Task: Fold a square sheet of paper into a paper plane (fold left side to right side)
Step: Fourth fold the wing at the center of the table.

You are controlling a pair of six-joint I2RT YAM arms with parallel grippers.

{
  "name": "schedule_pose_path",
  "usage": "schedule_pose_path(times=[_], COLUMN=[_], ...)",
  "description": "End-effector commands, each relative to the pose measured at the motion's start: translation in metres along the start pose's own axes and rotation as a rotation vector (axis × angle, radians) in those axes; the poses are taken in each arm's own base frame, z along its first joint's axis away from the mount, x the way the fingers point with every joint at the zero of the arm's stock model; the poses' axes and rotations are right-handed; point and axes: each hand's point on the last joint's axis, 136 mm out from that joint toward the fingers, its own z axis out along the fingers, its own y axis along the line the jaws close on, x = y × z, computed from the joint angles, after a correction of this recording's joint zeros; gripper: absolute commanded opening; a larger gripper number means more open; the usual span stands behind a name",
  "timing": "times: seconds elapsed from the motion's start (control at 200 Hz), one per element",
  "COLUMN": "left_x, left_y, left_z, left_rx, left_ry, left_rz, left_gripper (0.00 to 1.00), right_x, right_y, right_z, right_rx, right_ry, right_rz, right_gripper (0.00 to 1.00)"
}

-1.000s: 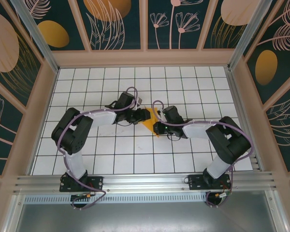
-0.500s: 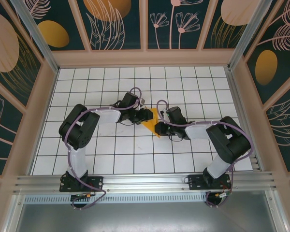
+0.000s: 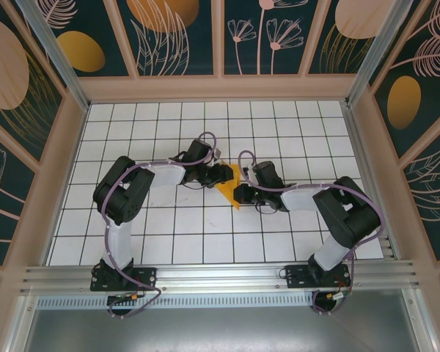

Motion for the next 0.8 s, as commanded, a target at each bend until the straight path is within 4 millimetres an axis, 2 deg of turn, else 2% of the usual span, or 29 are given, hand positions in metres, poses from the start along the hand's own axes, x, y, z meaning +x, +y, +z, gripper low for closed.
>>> schedule_pose_path(times=[0.0, 0.275, 0.42, 0.49, 0.51, 0.656, 0.796], left_x=[0.005, 0.014, 0.014, 0.014, 0.014, 0.014, 0.014], left_y=[0.016, 0.037, 0.039, 0.038, 0.039, 0.039, 0.039], left_z=[0.009, 0.014, 0.016, 0.016, 0.016, 0.015, 0.015], left_rx=[-0.049, -0.116, -0.121, -0.12, -0.122, -0.126, -0.127], left_ry=[0.023, 0.05, 0.052, 0.052, 0.052, 0.047, 0.046], left_rz=[-0.002, -0.01, -0.012, -0.011, -0.011, -0.01, -0.01], left_gripper=[0.52, 0.51, 0.51, 0.51, 0.51, 0.51, 0.51], right_x=[-0.011, -0.014, -0.021, -0.022, -0.03, -0.05, -0.069], right_y=[0.009, 0.014, 0.018, 0.028, 0.021, 0.022, 0.012], right_z=[-0.003, -0.005, -0.018, -0.026, -0.031, -0.05, -0.046], right_rx=[-0.034, -0.058, -0.084, -0.119, -0.115, -0.212, -0.251], right_ry=[-0.022, -0.021, -0.043, -0.041, -0.062, -0.101, -0.103], right_rz=[-0.002, -0.003, 0.004, -0.01, 0.007, 0.055, 0.112], right_gripper=[0.12, 0.22, 0.31, 0.35, 0.36, 0.39, 0.39])
